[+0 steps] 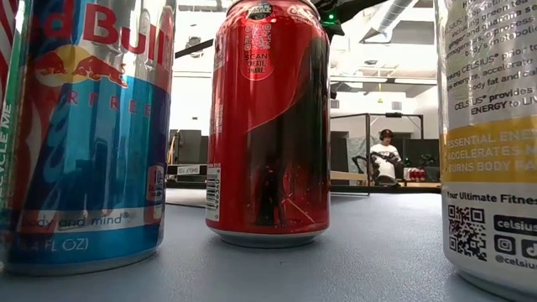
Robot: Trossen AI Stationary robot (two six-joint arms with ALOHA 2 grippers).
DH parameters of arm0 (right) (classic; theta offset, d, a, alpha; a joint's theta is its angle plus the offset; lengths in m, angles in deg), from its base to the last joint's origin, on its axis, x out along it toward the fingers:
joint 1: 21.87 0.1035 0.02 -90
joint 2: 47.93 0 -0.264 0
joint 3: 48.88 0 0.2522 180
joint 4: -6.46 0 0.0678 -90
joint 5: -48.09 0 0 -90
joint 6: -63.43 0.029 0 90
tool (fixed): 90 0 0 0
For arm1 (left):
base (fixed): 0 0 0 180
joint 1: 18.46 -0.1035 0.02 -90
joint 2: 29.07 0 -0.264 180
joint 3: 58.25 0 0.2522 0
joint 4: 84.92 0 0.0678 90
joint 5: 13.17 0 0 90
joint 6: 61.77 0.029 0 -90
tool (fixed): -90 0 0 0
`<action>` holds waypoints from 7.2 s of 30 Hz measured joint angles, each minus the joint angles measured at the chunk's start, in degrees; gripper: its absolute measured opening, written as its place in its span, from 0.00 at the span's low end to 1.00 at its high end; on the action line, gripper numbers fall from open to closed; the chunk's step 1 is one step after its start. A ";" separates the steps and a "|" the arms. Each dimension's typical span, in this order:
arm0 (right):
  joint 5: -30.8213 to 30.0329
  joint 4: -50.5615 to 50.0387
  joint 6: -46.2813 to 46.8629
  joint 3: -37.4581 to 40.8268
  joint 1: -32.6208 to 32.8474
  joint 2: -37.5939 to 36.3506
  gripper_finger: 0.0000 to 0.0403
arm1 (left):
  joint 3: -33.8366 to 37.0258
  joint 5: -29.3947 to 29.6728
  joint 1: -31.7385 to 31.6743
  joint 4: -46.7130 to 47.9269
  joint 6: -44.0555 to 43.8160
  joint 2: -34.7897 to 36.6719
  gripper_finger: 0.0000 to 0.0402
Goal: Place canned beverage on shelf
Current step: Put the middle blue soda can on the shelf, then put right blue soda can on the shelf aligned with the other blue soda can
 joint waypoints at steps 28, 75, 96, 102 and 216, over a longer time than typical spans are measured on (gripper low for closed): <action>-1.23 -1.01 -6.85 0.00 -0.42 0.00 0.49 | 0.00 0.56 0.00 3.09 -5.37 -0.02 0.48; 2.37 3.53 -13.48 0.02 -3.04 0.09 0.70 | 0.00 0.85 0.00 4.02 -6.99 -0.02 0.48; 3.44 12.68 -17.86 -0.64 -3.96 0.04 0.69 | 0.00 1.03 0.00 4.11 -8.32 -0.02 0.48; -0.20 6.36 -18.92 -9.12 -3.46 0.00 0.68 | 0.00 1.04 0.00 4.11 -8.32 -0.02 0.48; 9.36 -29.65 13.44 -4.73 39.54 -24.92 0.13 | 0.00 2.93 -0.02 11.91 -12.95 0.09 0.48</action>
